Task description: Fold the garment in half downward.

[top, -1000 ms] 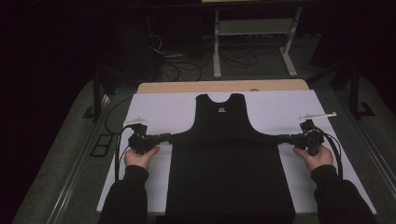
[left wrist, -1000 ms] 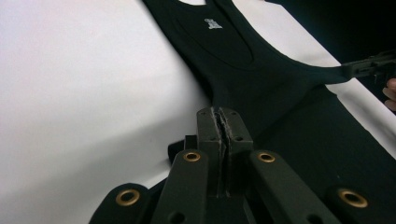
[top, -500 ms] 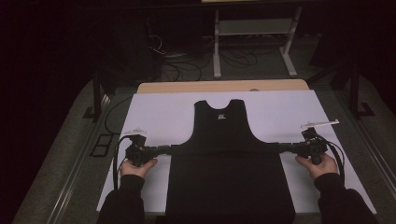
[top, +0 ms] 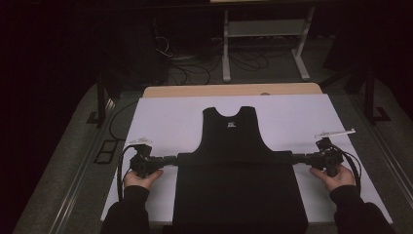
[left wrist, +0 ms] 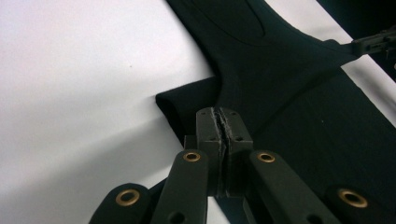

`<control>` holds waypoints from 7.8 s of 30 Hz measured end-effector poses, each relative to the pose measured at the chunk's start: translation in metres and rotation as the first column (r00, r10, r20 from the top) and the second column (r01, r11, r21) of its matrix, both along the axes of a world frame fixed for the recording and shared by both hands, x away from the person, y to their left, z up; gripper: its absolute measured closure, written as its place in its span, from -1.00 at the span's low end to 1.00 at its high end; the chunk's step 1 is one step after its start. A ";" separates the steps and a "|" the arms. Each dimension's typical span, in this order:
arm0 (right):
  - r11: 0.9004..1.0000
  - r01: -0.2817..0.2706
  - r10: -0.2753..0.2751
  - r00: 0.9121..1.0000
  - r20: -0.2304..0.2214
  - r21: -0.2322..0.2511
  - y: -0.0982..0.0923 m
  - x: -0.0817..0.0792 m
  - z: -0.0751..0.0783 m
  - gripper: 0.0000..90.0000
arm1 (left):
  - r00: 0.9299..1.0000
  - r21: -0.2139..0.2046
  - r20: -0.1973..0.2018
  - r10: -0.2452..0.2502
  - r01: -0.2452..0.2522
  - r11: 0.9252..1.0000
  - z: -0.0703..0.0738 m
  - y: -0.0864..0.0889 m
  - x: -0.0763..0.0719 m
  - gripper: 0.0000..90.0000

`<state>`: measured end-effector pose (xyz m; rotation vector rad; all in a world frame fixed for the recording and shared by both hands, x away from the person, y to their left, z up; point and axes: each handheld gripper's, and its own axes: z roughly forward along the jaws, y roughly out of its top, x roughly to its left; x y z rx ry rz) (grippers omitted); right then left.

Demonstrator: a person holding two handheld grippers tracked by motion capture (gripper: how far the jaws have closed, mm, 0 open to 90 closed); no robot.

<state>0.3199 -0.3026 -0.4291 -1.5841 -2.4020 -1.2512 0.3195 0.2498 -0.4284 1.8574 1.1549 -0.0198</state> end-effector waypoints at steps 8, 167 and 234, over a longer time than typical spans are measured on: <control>1.000 -0.005 0.005 1.000 -0.008 0.004 0.000 -0.005 -0.001 0.85 | 1.000 0.006 -0.018 -0.013 0.013 1.000 -0.002 -0.001 -0.003 0.93; 0.991 -0.078 0.101 0.971 0.217 -0.112 0.033 0.076 0.059 -1.00 | 0.966 0.154 0.163 -0.200 0.176 0.972 0.051 -0.036 0.080 -1.00; 0.991 -0.061 0.084 0.977 0.196 -0.120 0.075 0.165 0.047 -1.00 | 0.977 0.137 0.120 -0.178 0.161 0.977 0.041 -0.091 0.174 -1.00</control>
